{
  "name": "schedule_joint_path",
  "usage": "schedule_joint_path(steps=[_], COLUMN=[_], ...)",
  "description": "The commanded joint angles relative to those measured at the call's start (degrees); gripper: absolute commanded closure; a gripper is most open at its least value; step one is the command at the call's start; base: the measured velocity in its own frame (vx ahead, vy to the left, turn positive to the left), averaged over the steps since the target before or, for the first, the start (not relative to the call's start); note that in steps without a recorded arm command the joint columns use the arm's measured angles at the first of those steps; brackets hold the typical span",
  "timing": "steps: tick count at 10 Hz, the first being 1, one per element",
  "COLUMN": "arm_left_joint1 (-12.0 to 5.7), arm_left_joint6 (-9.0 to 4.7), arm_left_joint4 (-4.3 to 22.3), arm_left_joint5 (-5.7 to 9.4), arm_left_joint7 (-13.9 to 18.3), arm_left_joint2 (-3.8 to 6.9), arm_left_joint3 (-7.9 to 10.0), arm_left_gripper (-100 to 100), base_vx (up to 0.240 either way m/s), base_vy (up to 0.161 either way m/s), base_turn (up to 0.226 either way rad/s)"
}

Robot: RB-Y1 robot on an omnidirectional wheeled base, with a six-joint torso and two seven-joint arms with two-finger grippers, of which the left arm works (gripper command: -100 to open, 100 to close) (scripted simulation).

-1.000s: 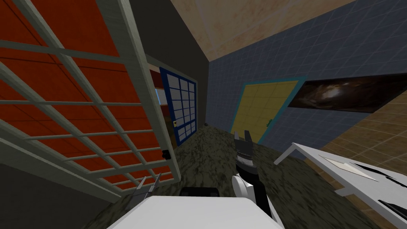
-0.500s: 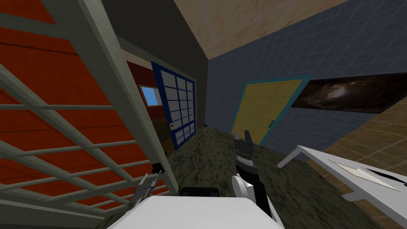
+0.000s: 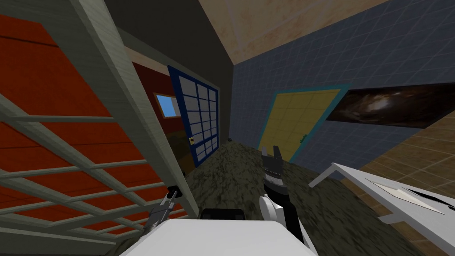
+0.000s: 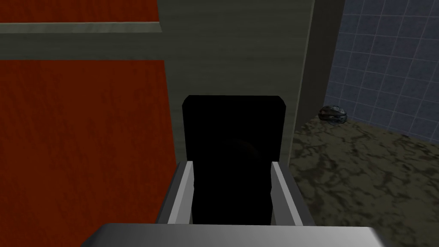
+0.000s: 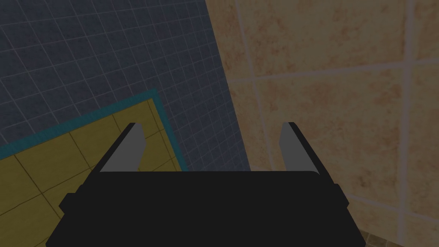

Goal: Pull the door open

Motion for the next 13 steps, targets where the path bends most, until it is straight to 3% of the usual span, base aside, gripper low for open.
schedule_joint_path(steps=[1, 2, 6, 9, 10, 13], arm_left_joint1=[0.03, 0.03, 2.62, 4.74, 4.74, 6.77], arm_left_joint6=[-0.21, -0.21, -5.62, -10.46, -10.46, -15.09], arm_left_joint4=[-0.11, -0.11, 2.50, 4.56, 4.56, 6.53], arm_left_joint5=[-0.03, -0.03, -1.72, -3.17, -3.17, -4.57], arm_left_joint7=[0.02, 0.02, 1.65, 3.04, 3.04, 4.36], arm_left_joint2=[-0.07, -0.07, 0.70, 1.35, 1.35, 1.97], arm_left_joint3=[-0.05, -0.05, -2.39, -4.35, -4.35, -6.23], arm_left_gripper=[100, 100, 100, 100, 100, 100], base_vx=[-0.014, -0.007, -0.069, -0.106, -0.075, -0.066], base_vy=[-0.004, -0.003, 0.022, 0.038, 0.032, 0.035], base_turn=[0.008, 0.006, -0.072, -0.082, -0.013, -0.075])
